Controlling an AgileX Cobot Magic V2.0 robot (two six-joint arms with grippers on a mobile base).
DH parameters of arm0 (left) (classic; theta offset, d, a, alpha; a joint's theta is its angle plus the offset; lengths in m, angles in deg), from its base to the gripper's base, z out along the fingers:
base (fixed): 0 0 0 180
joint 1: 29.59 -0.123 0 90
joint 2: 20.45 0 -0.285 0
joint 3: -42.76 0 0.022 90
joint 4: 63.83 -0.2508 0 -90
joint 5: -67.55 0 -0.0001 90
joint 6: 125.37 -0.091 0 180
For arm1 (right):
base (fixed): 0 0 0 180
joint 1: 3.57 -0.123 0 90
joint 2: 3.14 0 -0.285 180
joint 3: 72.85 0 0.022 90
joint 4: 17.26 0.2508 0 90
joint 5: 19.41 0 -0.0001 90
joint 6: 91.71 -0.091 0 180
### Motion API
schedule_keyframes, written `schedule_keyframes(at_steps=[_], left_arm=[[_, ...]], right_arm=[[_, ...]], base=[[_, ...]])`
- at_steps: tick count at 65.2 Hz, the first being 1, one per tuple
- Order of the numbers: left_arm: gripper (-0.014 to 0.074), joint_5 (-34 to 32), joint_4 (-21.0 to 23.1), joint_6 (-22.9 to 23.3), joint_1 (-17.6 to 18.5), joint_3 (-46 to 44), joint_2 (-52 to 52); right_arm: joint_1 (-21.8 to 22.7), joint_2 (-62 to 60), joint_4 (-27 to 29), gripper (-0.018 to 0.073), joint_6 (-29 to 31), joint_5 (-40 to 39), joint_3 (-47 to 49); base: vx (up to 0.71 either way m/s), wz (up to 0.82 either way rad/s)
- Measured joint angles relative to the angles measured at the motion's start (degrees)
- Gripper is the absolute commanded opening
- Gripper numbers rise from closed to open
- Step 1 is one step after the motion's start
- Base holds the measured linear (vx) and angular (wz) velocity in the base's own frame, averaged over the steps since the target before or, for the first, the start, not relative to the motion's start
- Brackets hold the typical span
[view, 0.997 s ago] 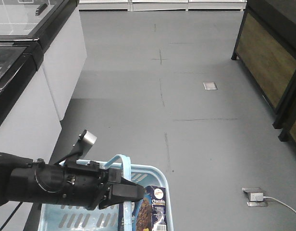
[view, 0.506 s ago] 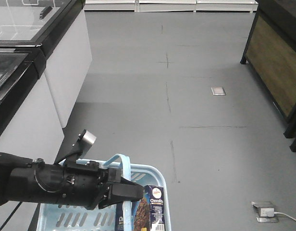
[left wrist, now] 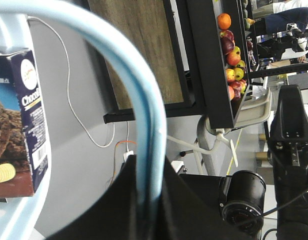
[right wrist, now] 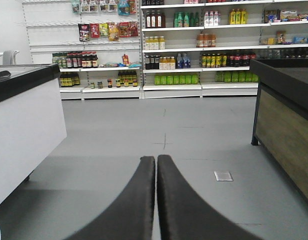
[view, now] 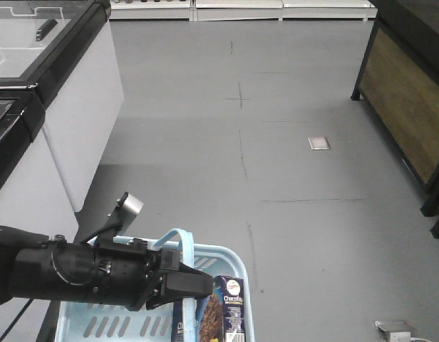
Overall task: Left arm holds basket, right arm returns cookies
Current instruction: 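Hold the basket with the left gripper while driving down the aisle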
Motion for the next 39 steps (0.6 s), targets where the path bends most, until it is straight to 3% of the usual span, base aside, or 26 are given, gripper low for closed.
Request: schedule_keyframes(at_steps=[39], left_arm=[[-0.0008,0.0,0.0,0.0,0.0,0.0,0.0]], right_arm=[[0.0,0.0,0.0,-0.0008,0.0,0.0,0.0]], base=[[0.24,-0.06]])
